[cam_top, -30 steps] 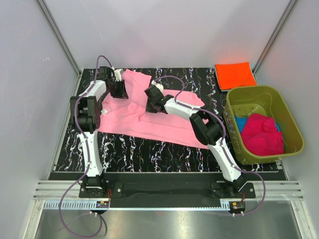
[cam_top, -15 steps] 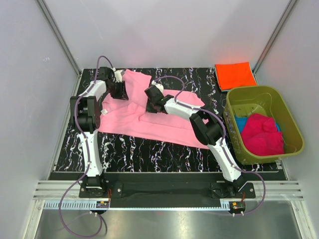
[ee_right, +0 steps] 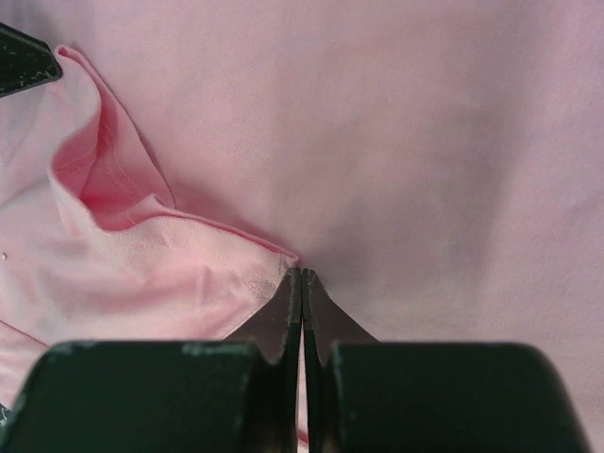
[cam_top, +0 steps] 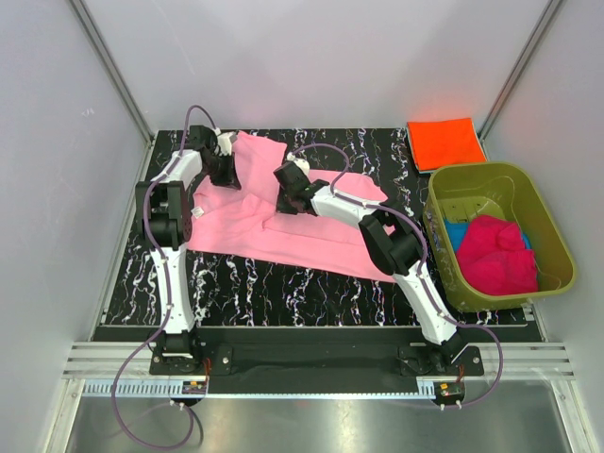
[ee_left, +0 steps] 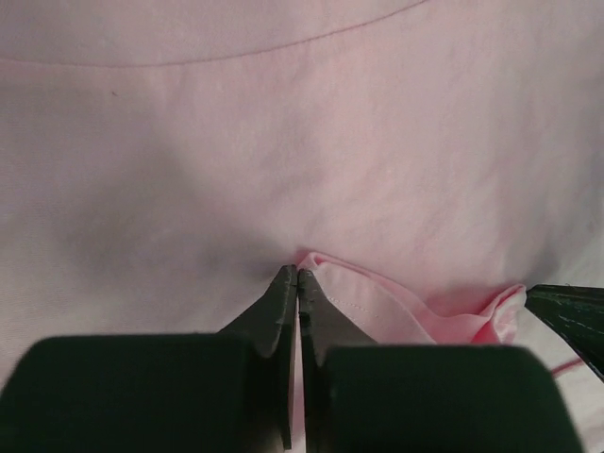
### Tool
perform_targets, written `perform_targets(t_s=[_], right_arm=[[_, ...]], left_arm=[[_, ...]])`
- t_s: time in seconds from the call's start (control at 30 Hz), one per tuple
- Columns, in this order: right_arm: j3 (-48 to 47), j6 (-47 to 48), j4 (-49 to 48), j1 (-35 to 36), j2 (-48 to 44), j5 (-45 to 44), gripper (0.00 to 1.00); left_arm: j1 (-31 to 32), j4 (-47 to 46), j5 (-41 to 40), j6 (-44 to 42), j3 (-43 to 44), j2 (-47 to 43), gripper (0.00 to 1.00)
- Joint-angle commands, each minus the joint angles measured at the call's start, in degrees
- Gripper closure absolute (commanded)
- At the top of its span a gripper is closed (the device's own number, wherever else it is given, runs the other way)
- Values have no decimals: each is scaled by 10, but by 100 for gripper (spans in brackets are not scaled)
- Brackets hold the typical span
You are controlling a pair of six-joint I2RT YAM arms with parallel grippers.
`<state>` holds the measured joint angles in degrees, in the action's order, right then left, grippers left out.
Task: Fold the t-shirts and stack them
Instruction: Fold the tshirt
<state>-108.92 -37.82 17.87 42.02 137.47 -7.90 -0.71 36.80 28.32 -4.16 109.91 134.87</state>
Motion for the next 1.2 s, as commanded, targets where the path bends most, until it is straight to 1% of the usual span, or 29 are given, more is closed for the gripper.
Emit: perform_targets(t_s=[0.0,0.23,0.47,0.63,0.7,0.73,0.77,0.83,0.87,1.0,1.1,1.17], right_arm=[[2,10,-11,3,-42,-10,100],[15,8,-13,3,-62,-26,100],[33,8,-15,3,-80,-45,100],[33,9,-17,3,-77,-41,100],[28,11,-22,3,-73,-27,100],[25,7,-22,3,-68,-25,96],[21,3,-22,3,-65,-25,90],[16,-12,-21,3,-58,-26,82],[14,-15,-21,3,-55,-26,79],[3,-25,-21,3,-40,-25,71],[-3,-30,-22,3,-31,-24,71],[-9,-33,-22,3,-22,-16,71]], left_arm=[[0,2,21,-7,30,-12,100],[-1,1,38,17,45,-31,100],[-1,-1,3,29,51,-28,100],[-1,-6,-12,35,47,-26,100],[-2,-9,-20,37,45,-26,100],[-1,-10,-19,37,46,-25,100],[-1,-12,-21,39,47,-25,100],[-1,-16,-26,41,46,-25,100],[0,-17,-30,40,45,-24,100],[-1,-21,-40,40,44,-24,100],[-2,-22,-45,40,43,-22,100],[-2,-22,-48,56,41,-22,100]])
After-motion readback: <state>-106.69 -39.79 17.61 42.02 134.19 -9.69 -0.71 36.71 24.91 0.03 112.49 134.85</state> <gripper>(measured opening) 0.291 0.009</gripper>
